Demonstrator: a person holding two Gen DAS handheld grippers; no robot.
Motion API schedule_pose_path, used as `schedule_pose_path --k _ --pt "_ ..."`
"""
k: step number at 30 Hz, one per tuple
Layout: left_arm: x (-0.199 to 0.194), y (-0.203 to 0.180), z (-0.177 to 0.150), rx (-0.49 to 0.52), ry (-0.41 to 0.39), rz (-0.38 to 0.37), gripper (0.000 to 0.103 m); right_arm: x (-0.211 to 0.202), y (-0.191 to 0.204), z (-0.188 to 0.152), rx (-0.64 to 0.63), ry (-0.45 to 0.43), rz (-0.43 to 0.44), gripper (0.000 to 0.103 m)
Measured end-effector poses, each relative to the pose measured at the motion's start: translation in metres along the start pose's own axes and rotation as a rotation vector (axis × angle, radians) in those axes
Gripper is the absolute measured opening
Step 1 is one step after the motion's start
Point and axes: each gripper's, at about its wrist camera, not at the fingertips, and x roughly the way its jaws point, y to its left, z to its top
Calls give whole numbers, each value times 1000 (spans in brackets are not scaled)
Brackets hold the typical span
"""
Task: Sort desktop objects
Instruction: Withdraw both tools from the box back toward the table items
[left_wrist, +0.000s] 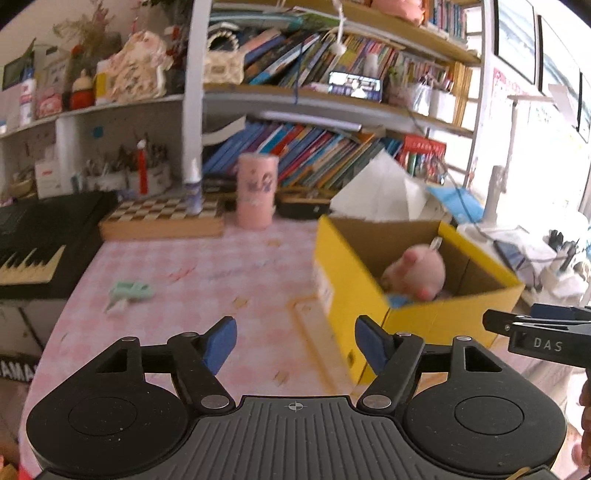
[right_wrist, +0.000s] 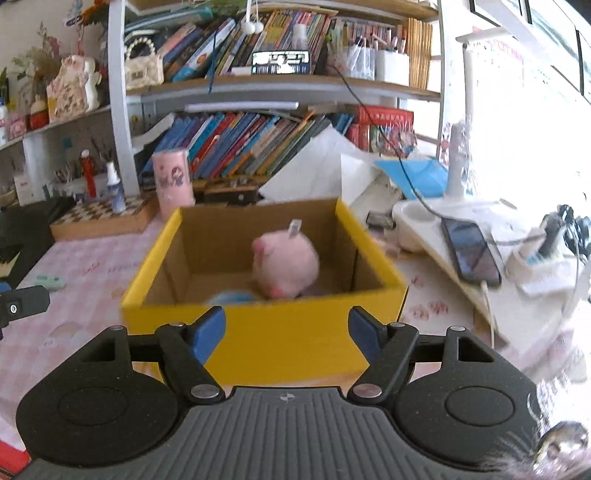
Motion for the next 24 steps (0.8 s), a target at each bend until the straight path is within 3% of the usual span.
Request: schedule_pose_path --k 8,15,24 --pt "-17 32 -35 1 144 8 72 -28 55 -38 23 90 36 72" --pt "-37 65 -53 -11 174 36 72 -41 98 -59 7 145 91 73" --pt "-65 110 -61 -59 151 114 72 -41 155 -61 -61 174 210 73"
